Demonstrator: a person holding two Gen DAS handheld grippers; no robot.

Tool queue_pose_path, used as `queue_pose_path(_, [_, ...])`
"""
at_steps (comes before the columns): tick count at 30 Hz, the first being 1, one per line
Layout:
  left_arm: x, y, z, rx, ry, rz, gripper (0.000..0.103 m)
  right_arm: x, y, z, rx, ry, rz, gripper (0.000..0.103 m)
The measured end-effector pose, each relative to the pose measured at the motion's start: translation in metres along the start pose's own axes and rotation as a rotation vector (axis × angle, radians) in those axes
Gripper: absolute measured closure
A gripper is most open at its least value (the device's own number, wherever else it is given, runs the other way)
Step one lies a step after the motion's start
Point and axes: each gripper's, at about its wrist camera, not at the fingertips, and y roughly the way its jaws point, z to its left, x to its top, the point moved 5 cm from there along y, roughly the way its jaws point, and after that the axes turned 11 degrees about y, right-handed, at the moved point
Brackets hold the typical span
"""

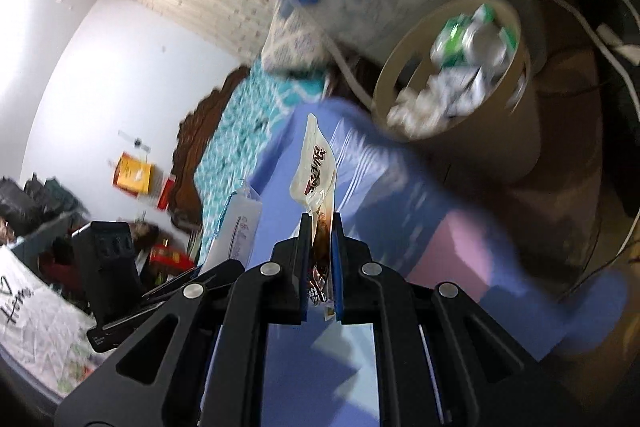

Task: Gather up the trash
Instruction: 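Carry pack and orange wrapper over the beige bin and open both tools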

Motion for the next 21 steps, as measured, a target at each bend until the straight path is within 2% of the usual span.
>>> queue_pose_path(3, [0.044, 0.025, -0.013, -0.042, 0.049, -0.002, 0.044, 0.034, -0.008, -0.007, -0.008, 0.010, -0.064, 0.092])
queue_pose_path(7, [0.094, 0.063, -0.029, -0.040, 0.124, 0.004, 0.044, 0.086, -0.011, -0.021, -0.018, 0.052, -0.134, 0.092])
queue_pose_path(11, [0.134, 0.111, -0.034, -0.033, 0.164, 0.032, 0.043, 0.134, 0.000, -0.040, -0.087, 0.065, -0.176, 0.092])
queue_pose_path(15, [0.156, 0.153, -0.029, -0.023, 0.160, 0.061, 0.038, 0.161, 0.026, -0.053, -0.166, 0.037, -0.165, 0.089])
queue_pose_path(17, [0.161, 0.171, -0.026, -0.022, 0.154, 0.086, 0.018, 0.169, 0.045, -0.055, -0.199, 0.008, -0.140, 0.089])
queue_pose_path(20, [0.161, 0.185, -0.021, 0.005, 0.160, 0.107, 0.017, 0.173, 0.068, -0.058, -0.226, 0.005, -0.100, 0.087])
queue_pose_path(21, [0.159, 0.186, -0.020, 0.005, 0.160, 0.111, 0.017, 0.171, 0.071, -0.058, -0.223, 0.004, -0.093, 0.079])
